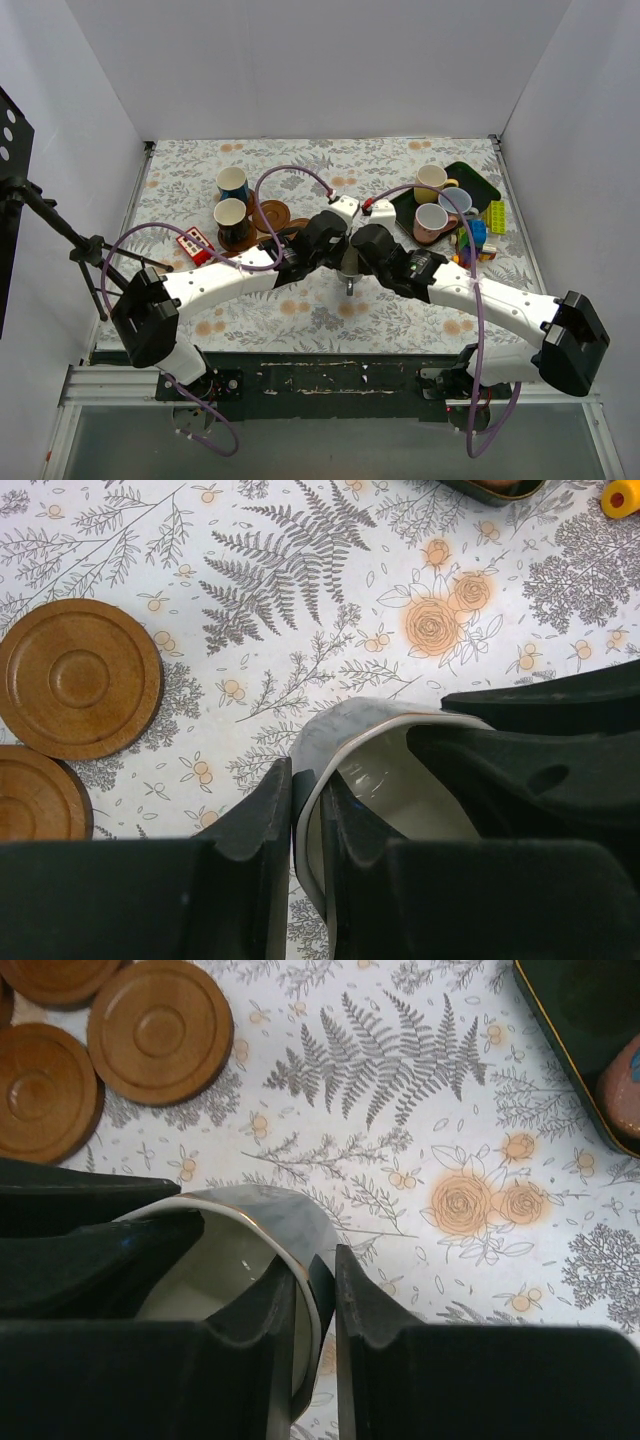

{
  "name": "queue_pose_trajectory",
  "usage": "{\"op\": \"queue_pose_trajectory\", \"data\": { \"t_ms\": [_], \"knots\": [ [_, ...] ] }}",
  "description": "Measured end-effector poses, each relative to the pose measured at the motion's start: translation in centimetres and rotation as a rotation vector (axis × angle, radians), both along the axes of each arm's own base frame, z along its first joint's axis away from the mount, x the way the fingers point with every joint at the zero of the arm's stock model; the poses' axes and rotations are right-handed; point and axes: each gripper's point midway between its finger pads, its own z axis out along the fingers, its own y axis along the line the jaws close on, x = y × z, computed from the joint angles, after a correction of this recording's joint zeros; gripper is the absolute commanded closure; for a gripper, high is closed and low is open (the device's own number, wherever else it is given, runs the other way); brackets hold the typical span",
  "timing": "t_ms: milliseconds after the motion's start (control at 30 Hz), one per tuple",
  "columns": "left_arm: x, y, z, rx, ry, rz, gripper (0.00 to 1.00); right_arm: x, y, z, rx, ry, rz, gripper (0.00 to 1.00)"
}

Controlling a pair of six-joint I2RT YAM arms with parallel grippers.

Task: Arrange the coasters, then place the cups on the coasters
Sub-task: Place the cup on the coaster.

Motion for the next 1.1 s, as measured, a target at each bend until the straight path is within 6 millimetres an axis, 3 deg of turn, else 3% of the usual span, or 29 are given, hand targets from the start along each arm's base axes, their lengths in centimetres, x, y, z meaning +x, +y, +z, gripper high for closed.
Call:
{"op": "queue_pose_trajectory", "data": {
  "t_ms": [67, 200, 300, 500, 800, 1100],
  "knots": [
    [-0.2, 0.1, 0.0, 0.014, 0.002, -0.01, 0.98, -0.5, 0.0, -0.7, -0.031, 0.022, 0.021, 0.99],
    [-0.2, 0.1, 0.0, 0.005, 0.011, 0.0, 0.64, -0.6, -0.2, -0.9, -0.045, 0.029, 0.026, 0.99],
    [-0.4, -0.2, 0.3, -0.034, 0.031, 0.018, 0.54, -0.7, -0.6, -1.3, -0.058, 0.042, 0.014, 0.99],
    [-0.8, -0.4, 1.4, -0.124, 0.057, 0.057, 0.56, -0.5, -1.4, -1.5, -0.078, 0.043, -0.011, 0.99],
    [-1.2, -0.4, 0.9, -0.155, 0.084, 0.082, 0.66, -0.6, -1.7, -2.1, -0.084, 0.049, -0.02, 0.99],
    [-1.1, -0.7, -1.4, -0.121, 0.124, 0.097, 0.67, -1.0, -2.1, -2.8, -0.086, 0.055, -0.03, 0.99]
  ]
}}
